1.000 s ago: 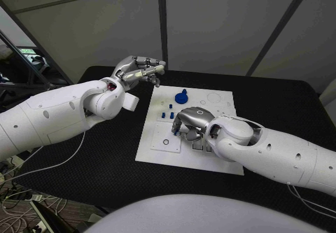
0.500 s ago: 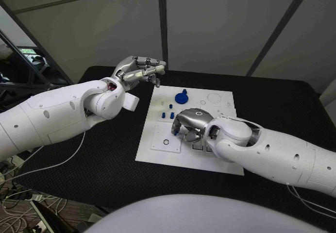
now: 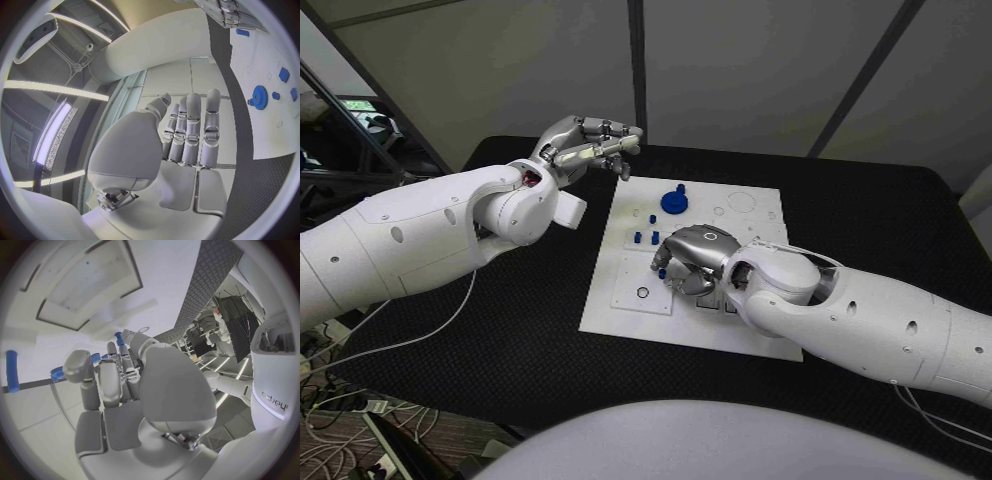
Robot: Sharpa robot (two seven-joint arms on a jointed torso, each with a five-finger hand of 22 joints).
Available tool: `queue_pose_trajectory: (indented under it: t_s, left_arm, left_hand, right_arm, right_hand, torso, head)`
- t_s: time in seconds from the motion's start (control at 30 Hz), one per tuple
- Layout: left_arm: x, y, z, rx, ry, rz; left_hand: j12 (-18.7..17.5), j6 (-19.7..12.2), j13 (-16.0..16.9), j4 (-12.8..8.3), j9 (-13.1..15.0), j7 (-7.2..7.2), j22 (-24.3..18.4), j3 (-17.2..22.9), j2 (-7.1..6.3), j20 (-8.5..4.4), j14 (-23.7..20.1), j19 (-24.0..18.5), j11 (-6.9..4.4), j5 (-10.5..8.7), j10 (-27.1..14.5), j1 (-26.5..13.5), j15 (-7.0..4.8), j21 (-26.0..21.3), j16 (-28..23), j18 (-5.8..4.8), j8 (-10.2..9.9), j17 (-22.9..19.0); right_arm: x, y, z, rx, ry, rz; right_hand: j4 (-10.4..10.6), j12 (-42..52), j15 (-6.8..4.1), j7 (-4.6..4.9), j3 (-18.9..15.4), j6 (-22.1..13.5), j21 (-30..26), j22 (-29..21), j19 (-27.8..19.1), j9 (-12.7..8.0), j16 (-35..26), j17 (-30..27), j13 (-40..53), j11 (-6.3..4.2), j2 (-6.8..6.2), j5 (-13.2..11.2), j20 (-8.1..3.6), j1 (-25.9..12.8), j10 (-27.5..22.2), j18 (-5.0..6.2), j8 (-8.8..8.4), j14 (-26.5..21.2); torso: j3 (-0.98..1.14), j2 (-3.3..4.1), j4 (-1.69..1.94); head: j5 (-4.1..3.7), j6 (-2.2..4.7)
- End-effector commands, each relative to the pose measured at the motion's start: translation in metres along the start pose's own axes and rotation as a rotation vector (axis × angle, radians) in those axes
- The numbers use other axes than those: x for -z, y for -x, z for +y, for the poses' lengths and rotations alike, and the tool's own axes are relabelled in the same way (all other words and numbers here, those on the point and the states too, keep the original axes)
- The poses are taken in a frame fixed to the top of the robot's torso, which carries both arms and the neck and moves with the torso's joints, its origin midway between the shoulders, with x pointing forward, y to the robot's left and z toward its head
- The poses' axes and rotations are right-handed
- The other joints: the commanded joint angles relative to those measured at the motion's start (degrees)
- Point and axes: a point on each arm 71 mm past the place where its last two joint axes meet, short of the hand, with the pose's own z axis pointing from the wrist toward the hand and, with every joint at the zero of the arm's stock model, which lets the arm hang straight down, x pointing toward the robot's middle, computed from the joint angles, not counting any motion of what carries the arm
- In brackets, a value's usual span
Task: Assemble the parts on the task board
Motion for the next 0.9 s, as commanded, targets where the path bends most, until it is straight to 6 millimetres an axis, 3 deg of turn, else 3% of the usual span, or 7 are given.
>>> queue_pose_trajectory:
  t_s: [0.03, 0.2, 0.43, 0.63, 0.77, 0.9]
  left_arm:
    - [-0.001, -0.001, -0.001, 0.011, 0.003, 0.015]
    - [0.0, -0.001, -0.001, 0.011, 0.006, 0.015]
    - [0.0, 0.001, -0.001, 0.01, 0.007, 0.013]
    - [0.001, 0.001, -0.001, 0.009, 0.008, 0.012]
    - [0.001, 0.001, -0.001, 0.009, 0.008, 0.012]
    - [0.001, 0.001, -0.001, 0.009, 0.008, 0.013]
  left_hand:
    - [0.27, -0.4, 0.08, -0.25, -0.06, 0.12, -0.08, -0.03, 0.05, 0.16, -0.27, 0.44, 0.04, -0.04, -0.55, 0.44, 0.25, -0.33, -0.27, 2.79, -0.36, 0.06]
    - [0.27, -0.4, 0.08, -0.25, -0.06, 0.12, -0.08, -0.03, 0.05, 0.16, -0.27, 0.44, 0.04, -0.04, -0.55, 0.44, 0.25, -0.33, -0.27, 2.79, -0.36, 0.06]
    - [0.28, -0.45, 0.08, -0.25, -0.06, 0.14, -0.1, -0.04, 0.07, 0.17, -0.3, 0.42, 0.05, -0.04, -0.61, 0.45, 0.27, -0.36, -0.29, 2.79, -0.37, 0.06]
    - [0.3, -0.48, 0.08, -0.26, -0.07, 0.15, -0.11, -0.04, 0.09, 0.18, -0.34, 0.4, 0.07, -0.04, -0.65, 0.48, 0.28, -0.38, -0.32, 2.79, -0.36, 0.06]
    - [0.3, -0.48, 0.08, -0.26, -0.07, 0.15, -0.11, -0.04, 0.09, 0.18, -0.34, 0.4, 0.07, -0.04, -0.65, 0.48, 0.28, -0.38, -0.32, 2.79, -0.36, 0.06]
    - [0.3, -0.48, 0.08, -0.26, -0.07, 0.15, -0.11, -0.04, 0.09, 0.18, -0.34, 0.4, 0.07, -0.04, -0.65, 0.48, 0.28, -0.38, -0.32, 2.79, -0.36, 0.06]
  right_arm:
    - [0.003, 0.006, 0.001, 0.003, -0.001, -0.066]
    - [0.015, 0.016, -0.001, -0.014, -0.005, -0.172]
    - [0.041, 0.029, -0.011, -0.045, -0.029, -0.219]
    - [0.056, 0.054, -0.042, -0.052, -0.123, -0.189]
    - [0.063, 0.063, -0.064, -0.035, -0.178, -0.166]
    - [0.066, 0.066, -0.08, -0.019, -0.222, -0.131]
  right_hand:
    - [0.03, -0.24, 0.46, 0.04, -0.48, -0.52, -0.53, -0.44, -0.59, -0.07, -0.43, -0.35, -0.06, -0.05, 0.25, -0.26, -0.01, -0.5, -0.5, 1.1, -0.13, 1.72]
    - [-0.16, 0.27, 0.48, 0.23, -0.15, 0.46, -0.52, -0.37, -0.34, 0.16, -0.77, -0.87, 0.05, -0.01, 0.83, -0.1, 0.04, -0.08, -0.46, 1.09, 0.39, 1.57]
    - [0.11, 0.81, 0.46, 0.01, -0.61, 0.8, -0.65, -0.52, -0.28, 0.22, -0.97, -1.24, 0.1, -0.12, 0.37, -0.44, 0.07, -0.71, -0.21, 1.11, 0.47, 1.51]
    - [0.96, 1.21, 0.23, -0.61, -2.5, 0.12, -1.36, -1.34, -0.64, 0.06, -0.95, -1.36, 0.04, -0.5, -0.73, -0.1, -0.08, -2.16, -0.98, 1.26, 0.03, 1.57]
    - [1.44, 1.48, 0.18, -1.28, -5.16, -0.64, -2.4, -2.53, -1.34, -0.08, -1.24, -1.94, 0.06, -0.53, -1.19, 0.63, -0.14, -2.42, -2.45, 1.45, -0.14, 1.44]
    - [2.01, 2.15, 0.35, -1.8, -8.51, -1.38, -3.63, -3.95, -2.13, -0.2, -1.97, -3.16, 0.1, -0.29, -0.86, 0.9, 0.0, -1.67, -4.04, 1.68, -0.15, 1.02]
  torso:
    - [0.04, 0.04, -0.05]
    - [0.03, 0.0, -0.1]
    - [-0.05, -0.03, -0.15]
    - [-0.06, -0.03, -0.16]
    - [-0.07, 0.01, -0.07]
    - [-0.03, 0.05, 0.01]
  head:
    - [-0.02, 0.0]
    - [-0.18, 0.0]
    - [-0.85, 0.0]
    - [-2.36, 0.0]
    - [-2.95, 0.0]
    - [-3.29, 0.09]
